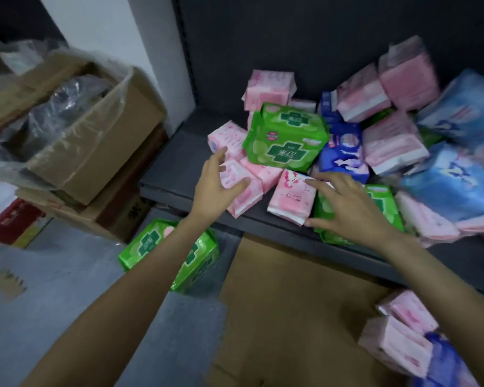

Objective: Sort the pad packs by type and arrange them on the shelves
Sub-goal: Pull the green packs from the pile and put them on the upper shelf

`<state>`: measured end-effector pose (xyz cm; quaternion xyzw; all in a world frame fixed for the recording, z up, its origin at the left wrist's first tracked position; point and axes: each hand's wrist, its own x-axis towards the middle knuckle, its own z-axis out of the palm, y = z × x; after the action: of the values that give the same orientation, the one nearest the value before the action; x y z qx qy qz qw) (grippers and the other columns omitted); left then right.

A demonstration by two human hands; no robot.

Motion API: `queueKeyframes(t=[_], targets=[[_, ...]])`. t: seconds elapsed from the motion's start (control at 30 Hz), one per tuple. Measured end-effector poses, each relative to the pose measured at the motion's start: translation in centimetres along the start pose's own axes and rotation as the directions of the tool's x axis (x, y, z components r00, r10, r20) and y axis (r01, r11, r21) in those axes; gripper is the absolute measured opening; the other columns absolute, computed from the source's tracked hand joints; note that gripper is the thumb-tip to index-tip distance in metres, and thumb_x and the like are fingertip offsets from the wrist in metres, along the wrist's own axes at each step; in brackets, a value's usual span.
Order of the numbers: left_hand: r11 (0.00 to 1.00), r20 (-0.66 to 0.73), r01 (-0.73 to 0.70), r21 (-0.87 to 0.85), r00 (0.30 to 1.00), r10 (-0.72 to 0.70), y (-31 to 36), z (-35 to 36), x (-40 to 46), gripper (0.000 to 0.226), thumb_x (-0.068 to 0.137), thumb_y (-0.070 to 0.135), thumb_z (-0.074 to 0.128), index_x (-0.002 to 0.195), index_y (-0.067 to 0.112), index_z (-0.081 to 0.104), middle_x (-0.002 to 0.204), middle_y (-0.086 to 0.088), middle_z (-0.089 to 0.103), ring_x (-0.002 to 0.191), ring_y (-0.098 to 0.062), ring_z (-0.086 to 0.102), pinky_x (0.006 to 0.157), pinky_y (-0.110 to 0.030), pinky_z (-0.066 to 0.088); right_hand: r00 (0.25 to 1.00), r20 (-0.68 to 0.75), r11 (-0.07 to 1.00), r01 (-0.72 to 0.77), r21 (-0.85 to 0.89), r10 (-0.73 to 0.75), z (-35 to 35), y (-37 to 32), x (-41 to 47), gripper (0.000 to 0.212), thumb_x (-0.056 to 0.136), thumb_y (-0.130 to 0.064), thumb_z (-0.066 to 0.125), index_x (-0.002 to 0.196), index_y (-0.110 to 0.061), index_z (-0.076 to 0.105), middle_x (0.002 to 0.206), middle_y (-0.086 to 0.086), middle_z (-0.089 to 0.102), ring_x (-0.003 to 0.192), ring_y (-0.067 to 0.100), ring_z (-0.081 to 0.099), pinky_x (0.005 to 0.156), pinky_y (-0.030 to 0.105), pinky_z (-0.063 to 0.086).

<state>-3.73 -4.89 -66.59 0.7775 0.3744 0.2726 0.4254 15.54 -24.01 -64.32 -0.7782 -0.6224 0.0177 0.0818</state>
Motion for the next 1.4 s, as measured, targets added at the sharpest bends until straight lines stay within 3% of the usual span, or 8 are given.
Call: queueKeyframes(t=[0.17,0.3,0.57,0.77,0.9,1.03,1.23,1.4], targets=[[0.995,0.122,0.073,-0.074,0.991,-0.064,2.2,3.6,6.5,0.116,0.07,0.028,0.084,0.153,0.018,0.003,0.159,-0.006,0.009,0.146,-0.02,0.01,0.118,-0.043,0.019,0.959,0.228,0.957,-0.104,-0.272,0.169,1.2,4.0,-1.7,0.105,0.039,-0.057,0.088,0.128,-0.01,0.058,0.139,0.021,0.047,0.127,0.046,0.042,0.101,0.065,0.031],[0.997,0.146,0.075,-0.036,0.987,-0.069,3.4,5.5,8.5,0.139,0.05,0.047,0.089,0.152,0.025,-0.002,0.152,-0.008,0.024,0.142,-0.022,0.024,0.116,-0.043,0.025,0.97,0.176,0.931,-0.099,-0.352,0.17,2.2,4.9,-1.8,0.103,0.027,-0.059,0.09,0.116,-0.013,0.067,0.116,0.023,0.061,0.104,0.04,0.061,0.087,0.057,0.048],[0.973,0.028,0.029,0.231,0.999,-0.036,3.9,6.2,7.0,0.105,0.048,0.058,0.085,0.132,0.013,0.042,0.127,-0.014,0.04,0.124,-0.03,0.035,0.104,-0.04,0.036,0.955,0.207,0.927,-0.128,-0.352,0.211,1.8,4.7,-1.8,0.089,0.08,-0.056,0.062,0.149,-0.018,0.021,0.155,0.018,0.016,0.142,0.035,0.019,0.113,0.053,0.015],[0.99,-0.174,-0.103,0.092,0.978,0.117,5.0,5.3,1.1,0.098,0.048,0.069,0.073,0.126,0.015,0.046,0.121,0.001,0.051,0.113,-0.013,0.046,0.095,-0.028,0.039,0.986,0.084,0.978,-0.126,-0.167,0.141,0.9,5.1,-5.3,0.078,0.079,-0.051,0.066,0.143,-0.013,0.041,0.141,0.019,0.047,0.117,0.039,0.056,0.087,0.048,0.05],[0.99,-0.223,-0.005,0.138,0.974,0.036,4.9,4.3,-2.0,0.086,0.051,0.073,0.07,0.114,0.02,0.048,0.107,0.01,0.059,0.106,-0.016,0.058,0.097,-0.045,0.044,0.96,-0.033,0.954,-0.282,-0.098,0.28,0.3,3.8,-6.9,0.077,0.087,-0.065,0.038,0.15,-0.022,0.025,0.135,0.015,0.053,0.109,0.037,0.058,0.078,0.04,0.047],[0.999,-0.223,0.047,0.025,0.974,-0.04,5.1,3.5,-4.7,0.097,0.05,0.071,0.071,0.13,0.025,0.038,0.122,0.009,0.056,0.113,-0.012,0.054,0.09,-0.03,0.045,0.867,0.004,0.849,-0.488,0.203,0.498,-0.4,2.8,-7.9,0.08,0.078,-0.075,0.025,0.134,-0.02,0.043,0.106,0.018,0.066,0.096,0.036,0.061,0.077,0.038,0.044],[0.999,-0.221,0.048,-0.009,0.974,-0.049,3.1,-0.2,-9.8,0.087,0.051,0.067,0.075,0.122,0.031,0.04,0.121,0.005,0.054,0.113,-0.012,0.054,0.097,-0.037,0.046,0.904,0.021,0.843,-0.407,0.353,0.427,0.5,-3.3,-10.7,0.072,0.078,-0.082,0.032,0.118,-0.024,0.048,0.096,0.008,0.067,0.089,0.032,0.063,0.076,0.038,0.048],[0.963,-0.234,0.067,0.259,0.972,-0.005,0.0,-6.6,-15.6,0.094,0.046,0.071,0.068,0.119,0.013,0.055,0.112,0.004,0.048,0.113,-0.018,0.047,0.097,-0.032,0.041,0.895,0.205,0.79,-0.446,0.421,0.396,5.2,-10.1,-9.2,0.062,0.083,-0.076,0.03,0.116,-0.025,0.042,0.1,0.006,0.066,0.092,0.032,0.063,0.082,0.042,0.049]])
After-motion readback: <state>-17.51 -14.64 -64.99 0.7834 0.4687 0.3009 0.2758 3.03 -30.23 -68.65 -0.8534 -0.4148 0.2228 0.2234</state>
